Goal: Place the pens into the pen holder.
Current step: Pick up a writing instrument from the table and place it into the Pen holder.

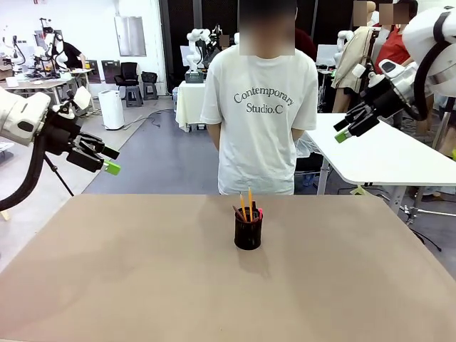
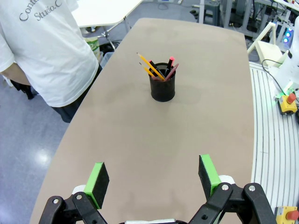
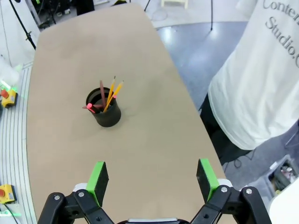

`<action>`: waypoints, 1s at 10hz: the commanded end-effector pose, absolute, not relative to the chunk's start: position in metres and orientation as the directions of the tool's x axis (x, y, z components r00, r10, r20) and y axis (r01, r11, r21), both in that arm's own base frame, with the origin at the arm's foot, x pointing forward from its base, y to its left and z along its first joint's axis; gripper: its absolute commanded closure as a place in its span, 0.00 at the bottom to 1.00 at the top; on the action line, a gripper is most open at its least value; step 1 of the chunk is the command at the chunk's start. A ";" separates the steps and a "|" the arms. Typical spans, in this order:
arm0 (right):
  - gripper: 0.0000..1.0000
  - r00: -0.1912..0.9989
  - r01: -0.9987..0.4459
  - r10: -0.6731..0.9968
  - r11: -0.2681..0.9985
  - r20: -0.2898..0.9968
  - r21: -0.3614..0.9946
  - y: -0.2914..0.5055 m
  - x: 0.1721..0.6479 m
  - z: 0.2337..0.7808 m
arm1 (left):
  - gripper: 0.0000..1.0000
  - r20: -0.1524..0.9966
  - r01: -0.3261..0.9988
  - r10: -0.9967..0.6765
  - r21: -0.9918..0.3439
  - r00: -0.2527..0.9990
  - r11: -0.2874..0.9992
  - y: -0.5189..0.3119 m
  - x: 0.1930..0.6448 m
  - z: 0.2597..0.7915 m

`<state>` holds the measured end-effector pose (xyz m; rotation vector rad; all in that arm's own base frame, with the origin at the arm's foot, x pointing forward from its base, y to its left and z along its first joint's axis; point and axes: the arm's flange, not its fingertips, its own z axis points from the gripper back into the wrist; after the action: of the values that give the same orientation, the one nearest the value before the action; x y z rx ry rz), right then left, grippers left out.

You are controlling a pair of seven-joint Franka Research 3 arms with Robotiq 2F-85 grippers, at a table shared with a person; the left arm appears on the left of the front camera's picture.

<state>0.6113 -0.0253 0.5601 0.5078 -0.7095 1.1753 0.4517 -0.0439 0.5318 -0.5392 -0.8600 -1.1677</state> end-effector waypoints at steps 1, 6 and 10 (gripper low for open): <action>0.00 0.248 -0.939 0.650 0.345 0.718 0.012 -0.028 0.602 0.568 | 0.00 0.814 0.942 -0.563 0.062 0.144 0.329 -0.042 0.451 0.532; 0.00 0.218 -0.946 0.645 0.323 0.733 -0.003 -0.030 0.606 0.568 | 0.00 0.814 0.942 -0.563 0.062 0.144 0.329 -0.042 0.451 0.532; 0.00 0.218 -0.946 0.645 0.323 0.733 -0.003 -0.030 0.606 0.568 | 0.00 0.814 0.942 -0.563 0.062 0.144 0.329 -0.042 0.451 0.532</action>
<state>0.6062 -0.0313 0.5661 0.5170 -0.7062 1.1670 0.4517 -0.0439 0.5318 -0.5391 -0.8601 -1.1677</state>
